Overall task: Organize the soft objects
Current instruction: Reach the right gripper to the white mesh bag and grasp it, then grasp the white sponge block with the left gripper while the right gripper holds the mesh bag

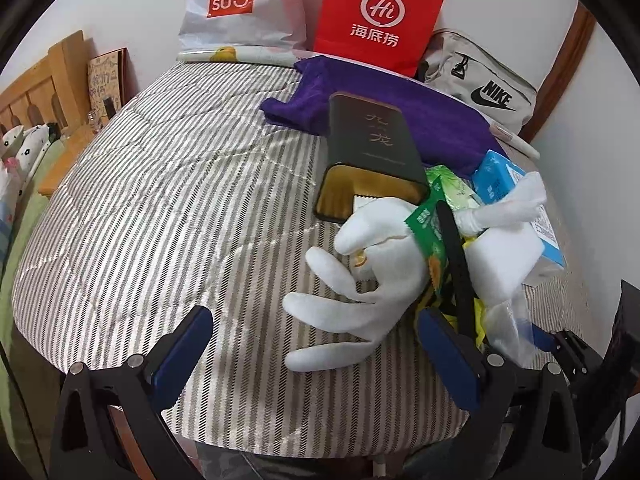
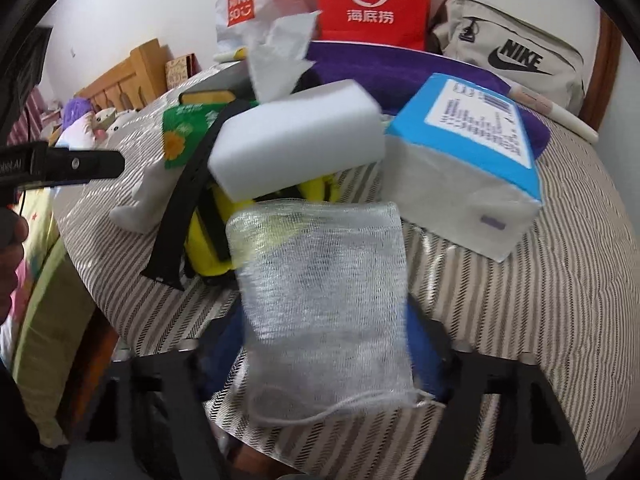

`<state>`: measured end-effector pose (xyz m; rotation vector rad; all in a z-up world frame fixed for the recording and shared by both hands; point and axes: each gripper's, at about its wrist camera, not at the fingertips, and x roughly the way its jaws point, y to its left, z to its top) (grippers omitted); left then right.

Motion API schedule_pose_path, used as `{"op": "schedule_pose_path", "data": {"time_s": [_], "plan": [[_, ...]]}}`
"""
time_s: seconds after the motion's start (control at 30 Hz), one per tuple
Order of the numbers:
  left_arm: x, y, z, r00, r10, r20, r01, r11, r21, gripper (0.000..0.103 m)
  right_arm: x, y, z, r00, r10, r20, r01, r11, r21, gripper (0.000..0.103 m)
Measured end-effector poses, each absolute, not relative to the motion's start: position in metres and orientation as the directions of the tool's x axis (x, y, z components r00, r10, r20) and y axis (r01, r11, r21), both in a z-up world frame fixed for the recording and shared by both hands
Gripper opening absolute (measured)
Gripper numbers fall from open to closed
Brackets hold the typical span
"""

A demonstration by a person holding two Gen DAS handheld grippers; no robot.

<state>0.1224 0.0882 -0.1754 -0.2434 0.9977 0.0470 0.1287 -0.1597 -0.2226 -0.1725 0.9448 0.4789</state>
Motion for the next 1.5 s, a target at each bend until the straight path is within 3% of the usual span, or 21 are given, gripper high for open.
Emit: {"op": "schedule_pose_path", "data": {"time_s": [0.1, 0.23, 0.7, 0.87, 1.1, 1.4, 1.47, 1.5], "plan": [[0.124, 0.084, -0.175, 0.549, -0.091, -0.831, -0.130, 0.973, -0.192, 0.102, 0.132, -0.169, -0.221, 0.478, 0.344, -0.808, -0.468, 0.878, 0.097, 0.033], [0.126, 0.074, -0.173, 0.557, -0.090, -0.825, -0.094, 0.981, -0.170, 0.102, 0.138, -0.181, -0.224, 0.466, 0.372, -0.803, -0.455, 0.879, 0.142, 0.018], [0.139, 0.045, -0.156, 0.597, -0.105, -0.796, -0.017, 0.990, -0.143, 0.102, 0.133, -0.215, -0.215, 0.523, 0.395, -0.756, -0.444, 0.883, 0.154, 0.017], [0.142, 0.020, -0.141, 0.625, -0.173, -0.761, 0.081, 0.984, -0.157, 0.100, 0.135, -0.226, -0.218, 0.522, 0.399, -0.753, -0.432, 0.886, 0.170, 0.017], [0.151, -0.029, -0.138, 0.627, -0.146, -0.765, 0.207, 0.978, -0.017, 0.100, 0.137, -0.238, -0.224, 0.524, 0.404, -0.750, -0.417, 0.889, 0.188, 0.017], [0.179, -0.049, -0.155, 0.600, -0.160, -0.784, 0.262, 0.965, 0.003, 0.100, 0.137, -0.252, -0.230, 0.528, 0.390, -0.755, -0.400, 0.898, 0.185, 0.017], [0.182, -0.050, -0.159, 0.594, -0.168, -0.786, 0.271, 0.963, -0.001, 0.093, 0.138, -0.252, -0.230, 0.525, 0.390, -0.756, -0.402, 0.897, 0.183, 0.017], [0.182, -0.051, -0.160, 0.591, -0.170, -0.789, 0.274, 0.962, -0.002, 0.085, 0.139, -0.252, -0.230, 0.524, 0.391, -0.757, -0.404, 0.896, 0.183, 0.017]]}}
